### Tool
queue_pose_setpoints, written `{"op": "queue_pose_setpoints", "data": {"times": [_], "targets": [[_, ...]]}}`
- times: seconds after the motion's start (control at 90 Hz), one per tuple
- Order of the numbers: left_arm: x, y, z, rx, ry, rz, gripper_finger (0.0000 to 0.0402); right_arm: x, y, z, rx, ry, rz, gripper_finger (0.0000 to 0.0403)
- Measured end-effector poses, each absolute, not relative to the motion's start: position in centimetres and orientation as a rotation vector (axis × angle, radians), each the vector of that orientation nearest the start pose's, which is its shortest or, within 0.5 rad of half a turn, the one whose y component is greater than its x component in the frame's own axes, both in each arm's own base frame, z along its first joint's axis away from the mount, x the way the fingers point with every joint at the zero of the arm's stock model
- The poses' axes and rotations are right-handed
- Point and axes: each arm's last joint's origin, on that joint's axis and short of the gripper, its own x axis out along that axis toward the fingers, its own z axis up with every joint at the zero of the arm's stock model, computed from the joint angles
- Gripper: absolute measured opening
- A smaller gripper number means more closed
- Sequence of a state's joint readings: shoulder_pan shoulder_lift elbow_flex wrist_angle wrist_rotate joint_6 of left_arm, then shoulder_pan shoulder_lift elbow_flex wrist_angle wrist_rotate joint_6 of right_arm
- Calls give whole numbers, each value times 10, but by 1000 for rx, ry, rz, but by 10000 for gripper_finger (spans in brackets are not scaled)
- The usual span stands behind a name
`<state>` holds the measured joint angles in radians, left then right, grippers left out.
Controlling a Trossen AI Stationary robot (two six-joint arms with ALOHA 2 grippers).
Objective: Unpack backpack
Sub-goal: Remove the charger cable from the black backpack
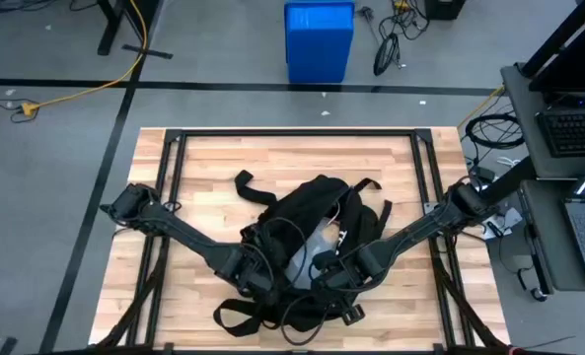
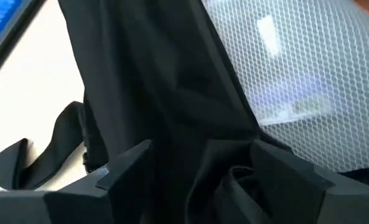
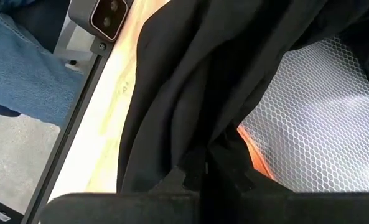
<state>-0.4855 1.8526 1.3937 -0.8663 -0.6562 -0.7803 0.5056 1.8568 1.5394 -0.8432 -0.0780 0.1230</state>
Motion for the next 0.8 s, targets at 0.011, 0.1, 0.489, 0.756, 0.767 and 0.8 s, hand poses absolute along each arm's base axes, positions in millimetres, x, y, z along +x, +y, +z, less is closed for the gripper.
{"op": "queue_pose_setpoints", "data": {"times": [0.011, 0.1, 0.489, 0.756, 0.767, 0.8], "targets": [[328, -153, 214, 17, 954, 545, 257, 335, 188, 249, -143, 1176, 443, 0], [329, -153, 215, 11, 948, 544, 255, 335, 188, 249, -143, 1176, 443, 0], [327, -163, 246, -50, 972, 419, 202, 335, 188, 249, -146, 1175, 446, 0], [323, -167, 249, 32, 943, 414, 169, 336, 189, 249, -146, 1172, 447, 0], [323, -166, 248, 31, 945, 417, 169, 335, 189, 249, -145, 1172, 447, 0], [324, -165, 245, 29, 953, 421, 169, 335, 189, 249, -142, 1173, 445, 0]]}}
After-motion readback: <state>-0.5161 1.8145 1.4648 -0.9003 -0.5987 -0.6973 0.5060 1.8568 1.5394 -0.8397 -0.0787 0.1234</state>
